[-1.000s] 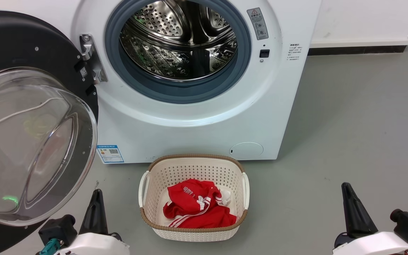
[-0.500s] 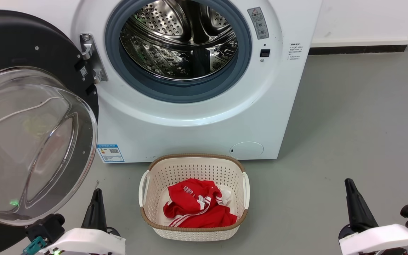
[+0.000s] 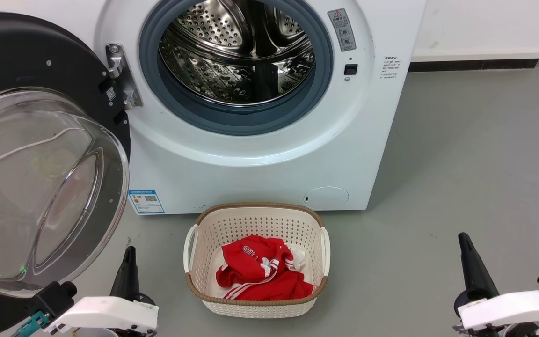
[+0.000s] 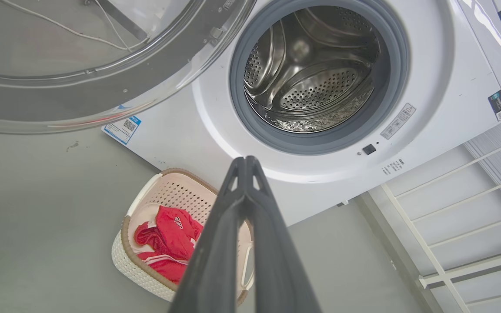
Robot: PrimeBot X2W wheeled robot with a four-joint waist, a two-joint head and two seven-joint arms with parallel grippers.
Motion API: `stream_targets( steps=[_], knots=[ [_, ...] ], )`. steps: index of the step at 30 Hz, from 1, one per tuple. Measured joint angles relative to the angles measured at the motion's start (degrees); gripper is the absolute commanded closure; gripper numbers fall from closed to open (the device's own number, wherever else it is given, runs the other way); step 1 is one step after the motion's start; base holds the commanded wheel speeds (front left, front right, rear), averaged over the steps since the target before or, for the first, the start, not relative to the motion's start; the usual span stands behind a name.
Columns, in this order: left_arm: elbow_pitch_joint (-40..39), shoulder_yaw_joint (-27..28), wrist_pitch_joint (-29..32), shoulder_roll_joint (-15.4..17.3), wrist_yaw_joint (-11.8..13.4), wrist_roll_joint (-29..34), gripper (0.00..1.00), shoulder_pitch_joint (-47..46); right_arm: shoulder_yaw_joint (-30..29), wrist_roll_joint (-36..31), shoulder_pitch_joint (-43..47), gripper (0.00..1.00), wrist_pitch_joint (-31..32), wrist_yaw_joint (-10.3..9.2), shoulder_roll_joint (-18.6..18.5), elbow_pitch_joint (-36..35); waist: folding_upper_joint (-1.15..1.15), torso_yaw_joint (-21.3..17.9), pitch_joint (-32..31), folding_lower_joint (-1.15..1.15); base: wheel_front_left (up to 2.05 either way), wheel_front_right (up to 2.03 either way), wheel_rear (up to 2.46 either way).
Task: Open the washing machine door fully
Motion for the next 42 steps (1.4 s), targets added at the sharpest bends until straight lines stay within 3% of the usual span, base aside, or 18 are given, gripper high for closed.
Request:
stream_targets(
  steps=[42],
  knots=[
    [1.9, 1.9, 6.6, -0.2, -2.9, -27.5, 1.00, -3.2, -1.9, 26.5, -4.1, 1.00, 5.6, -0.01, -0.2, 3.2, 0.00, 0.2, 0.3, 0.00, 0.00, 0.00, 0.00]
  ],
)
